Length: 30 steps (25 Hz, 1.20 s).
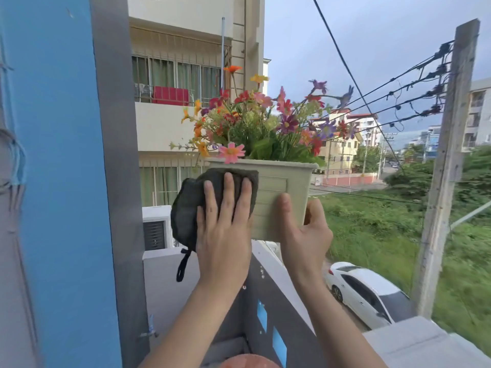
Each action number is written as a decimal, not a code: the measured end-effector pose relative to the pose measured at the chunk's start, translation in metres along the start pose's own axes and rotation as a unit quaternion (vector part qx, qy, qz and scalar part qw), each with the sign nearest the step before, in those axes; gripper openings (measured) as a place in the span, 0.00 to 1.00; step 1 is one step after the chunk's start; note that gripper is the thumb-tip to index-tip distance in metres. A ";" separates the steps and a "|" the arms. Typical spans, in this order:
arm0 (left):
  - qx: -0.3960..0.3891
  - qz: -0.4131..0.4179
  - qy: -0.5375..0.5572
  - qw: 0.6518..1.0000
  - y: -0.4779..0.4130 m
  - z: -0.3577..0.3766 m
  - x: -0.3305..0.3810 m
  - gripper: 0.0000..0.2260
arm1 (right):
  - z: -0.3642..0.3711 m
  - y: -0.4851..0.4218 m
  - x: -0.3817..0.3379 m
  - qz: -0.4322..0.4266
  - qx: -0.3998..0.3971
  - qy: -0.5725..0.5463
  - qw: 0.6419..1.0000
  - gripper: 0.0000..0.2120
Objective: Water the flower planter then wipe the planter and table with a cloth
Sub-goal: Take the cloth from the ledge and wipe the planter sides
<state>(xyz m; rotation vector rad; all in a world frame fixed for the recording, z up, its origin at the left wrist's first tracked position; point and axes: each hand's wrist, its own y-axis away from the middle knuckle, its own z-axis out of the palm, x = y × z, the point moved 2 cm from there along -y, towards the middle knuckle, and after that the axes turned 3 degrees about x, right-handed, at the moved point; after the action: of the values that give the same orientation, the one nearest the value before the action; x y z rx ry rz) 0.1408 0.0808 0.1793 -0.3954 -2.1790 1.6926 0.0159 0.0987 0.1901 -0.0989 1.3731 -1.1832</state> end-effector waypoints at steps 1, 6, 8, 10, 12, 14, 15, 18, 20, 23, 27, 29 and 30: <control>0.000 0.053 -0.030 0.998 0.019 0.006 0.001 0.29 | 0.002 -0.004 -0.001 0.004 0.004 -0.004 1.000 0.26; -0.016 0.019 -0.002 1.000 0.023 -0.001 0.002 0.27 | 0.012 -0.007 -0.002 0.001 -0.014 -0.005 1.000 0.26; 0.002 -0.005 -0.013 1.000 0.017 0.000 0.007 0.28 | 0.014 -0.006 -0.003 0.000 -0.017 0.008 1.000 0.27; -0.003 0.043 -0.038 0.998 0.031 0.007 0.012 0.30 | 0.014 -0.007 -0.003 0.006 -0.021 0.011 1.000 0.27; -0.039 0.075 -0.009 0.996 0.045 0.010 0.011 0.26 | 0.011 -0.007 -0.001 0.012 -0.021 0.010 1.000 0.25; -0.091 0.066 0.054 0.992 0.043 0.003 0.009 0.24 | 0.009 -0.005 0.002 0.019 -0.018 0.011 1.000 0.23; -0.104 0.069 0.082 0.989 0.038 -0.003 0.007 0.24 | 0.008 -0.004 0.004 0.024 -0.017 0.004 1.000 0.23; -0.098 0.085 0.102 0.986 0.011 -0.018 -0.008 0.23 | 0.008 -0.005 0.007 0.031 -0.009 -0.023 0.999 0.23; -0.106 0.095 0.078 0.987 -0.009 -0.027 -0.016 0.22 | 0.009 -0.004 0.006 0.026 -0.011 -0.021 0.999 0.25; -0.192 0.086 0.169 0.963 -0.017 -0.033 -0.024 0.23 | 0.008 -0.006 0.006 0.019 -0.015 -0.013 1.000 0.28; -0.177 0.100 0.112 0.973 -0.003 -0.029 -0.023 0.23 | 0.006 -0.007 0.008 0.019 -0.029 0.003 0.999 0.28; -0.217 0.097 0.148 0.960 -0.004 -0.029 -0.026 0.21 | 0.003 -0.006 0.010 0.025 -0.033 0.008 0.999 0.29; -0.241 0.113 0.189 0.945 -0.009 -0.032 -0.027 0.19 | 0.001 -0.006 0.011 0.027 -0.032 0.010 0.999 0.29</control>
<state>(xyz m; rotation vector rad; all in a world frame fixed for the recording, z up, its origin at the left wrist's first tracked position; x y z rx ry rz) 0.1792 0.0955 0.1920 -1.0386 -2.2857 1.0382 0.0104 0.0880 0.1868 -0.0948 1.4225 -1.0977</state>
